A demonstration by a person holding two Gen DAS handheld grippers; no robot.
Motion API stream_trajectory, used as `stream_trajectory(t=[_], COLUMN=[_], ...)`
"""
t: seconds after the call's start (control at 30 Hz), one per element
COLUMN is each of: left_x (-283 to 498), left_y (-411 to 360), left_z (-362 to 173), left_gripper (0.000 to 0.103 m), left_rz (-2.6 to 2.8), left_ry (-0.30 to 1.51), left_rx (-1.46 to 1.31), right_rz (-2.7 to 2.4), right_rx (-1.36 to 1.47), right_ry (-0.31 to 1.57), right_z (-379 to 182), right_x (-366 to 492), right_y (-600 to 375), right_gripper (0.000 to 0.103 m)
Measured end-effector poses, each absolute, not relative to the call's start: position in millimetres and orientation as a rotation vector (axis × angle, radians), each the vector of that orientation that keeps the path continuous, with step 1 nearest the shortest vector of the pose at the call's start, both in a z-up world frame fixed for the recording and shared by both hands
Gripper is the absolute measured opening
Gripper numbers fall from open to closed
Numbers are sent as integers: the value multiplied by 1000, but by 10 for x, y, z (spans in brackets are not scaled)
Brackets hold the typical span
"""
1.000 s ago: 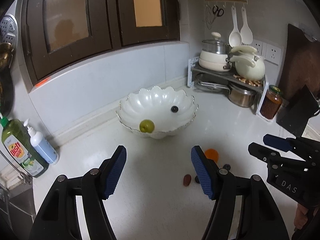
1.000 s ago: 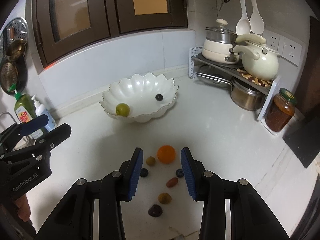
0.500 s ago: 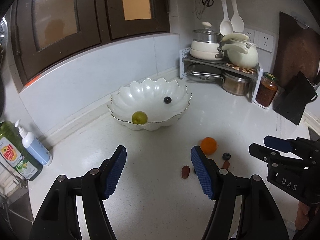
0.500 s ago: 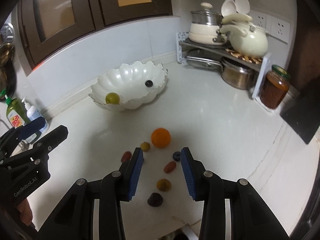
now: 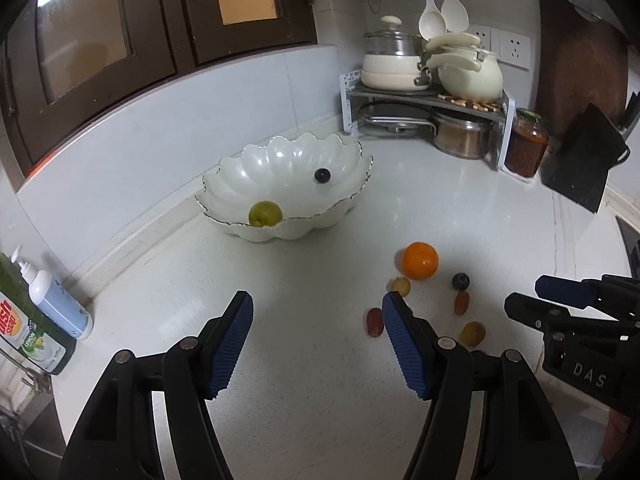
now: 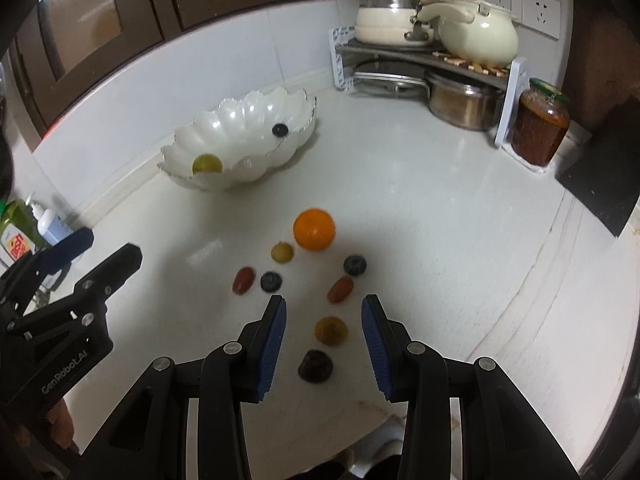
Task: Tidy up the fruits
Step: 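Withdraw both tools from the bowl back toward the remaining fruits, then lower the left tool onto the red date and close it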
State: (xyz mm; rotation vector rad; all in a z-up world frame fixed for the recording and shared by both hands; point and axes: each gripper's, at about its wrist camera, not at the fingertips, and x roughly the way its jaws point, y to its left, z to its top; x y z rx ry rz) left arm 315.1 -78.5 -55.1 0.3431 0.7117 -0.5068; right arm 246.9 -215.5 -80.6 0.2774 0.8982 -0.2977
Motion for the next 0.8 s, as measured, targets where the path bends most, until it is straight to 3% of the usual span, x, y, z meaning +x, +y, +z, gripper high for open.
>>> stream_trajectory(t=[0.8], left_x=[3181], left_y=[-949], left_z=[-1117], left_gripper=[57], left_rz=[-639], left_ry=[757], left_rx=[453], right_rz=[-365], right_rx=[296], right_ry=[915], right_z=[-1347], right_x=[2327], right_y=[-1948], right_gripper=[41])
